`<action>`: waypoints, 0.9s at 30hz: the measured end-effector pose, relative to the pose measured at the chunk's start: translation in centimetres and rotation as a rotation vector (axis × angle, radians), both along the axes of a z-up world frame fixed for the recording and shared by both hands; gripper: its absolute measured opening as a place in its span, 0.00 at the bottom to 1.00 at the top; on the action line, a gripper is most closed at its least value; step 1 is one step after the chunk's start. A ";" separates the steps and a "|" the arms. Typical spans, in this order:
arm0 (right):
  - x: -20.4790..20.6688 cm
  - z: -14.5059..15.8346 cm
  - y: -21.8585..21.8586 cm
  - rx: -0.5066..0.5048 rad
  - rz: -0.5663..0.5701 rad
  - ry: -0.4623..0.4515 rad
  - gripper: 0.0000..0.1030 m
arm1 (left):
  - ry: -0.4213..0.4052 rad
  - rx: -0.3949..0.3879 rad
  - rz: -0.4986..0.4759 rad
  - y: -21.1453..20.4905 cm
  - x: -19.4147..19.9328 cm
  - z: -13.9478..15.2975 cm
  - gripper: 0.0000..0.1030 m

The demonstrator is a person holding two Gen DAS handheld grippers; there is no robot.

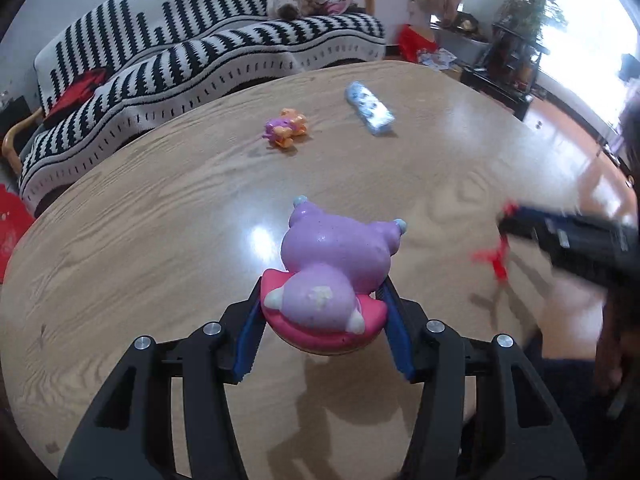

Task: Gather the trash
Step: 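Carry the toy and ribbon over the bin and open both tools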

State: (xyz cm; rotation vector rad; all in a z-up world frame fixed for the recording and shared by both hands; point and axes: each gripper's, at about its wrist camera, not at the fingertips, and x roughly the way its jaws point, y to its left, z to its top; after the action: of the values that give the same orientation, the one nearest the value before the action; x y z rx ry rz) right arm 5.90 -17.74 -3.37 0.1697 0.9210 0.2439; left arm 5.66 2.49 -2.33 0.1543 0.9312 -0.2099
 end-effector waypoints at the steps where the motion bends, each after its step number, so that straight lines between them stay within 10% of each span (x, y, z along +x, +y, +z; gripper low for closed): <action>1: -0.6 0.4 -0.2 0.011 0.003 -0.002 0.30 | 0.000 0.002 -0.012 -0.1 -1.2 0.0 0.51; 14: -13.0 2.6 -2.0 0.017 0.090 -0.027 0.30 | 0.046 -0.069 -0.160 -2.7 -13.0 -0.9 0.51; 27: -23.2 -4.3 -3.5 0.001 0.097 0.187 0.30 | 0.219 -0.065 -0.286 -5.1 -19.5 -6.7 0.51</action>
State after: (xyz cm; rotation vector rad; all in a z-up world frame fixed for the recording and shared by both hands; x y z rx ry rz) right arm -17.32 -21.28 -7.67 0.1504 1.1161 0.3217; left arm -13.81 -2.64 -9.02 0.2071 1.1170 -0.5297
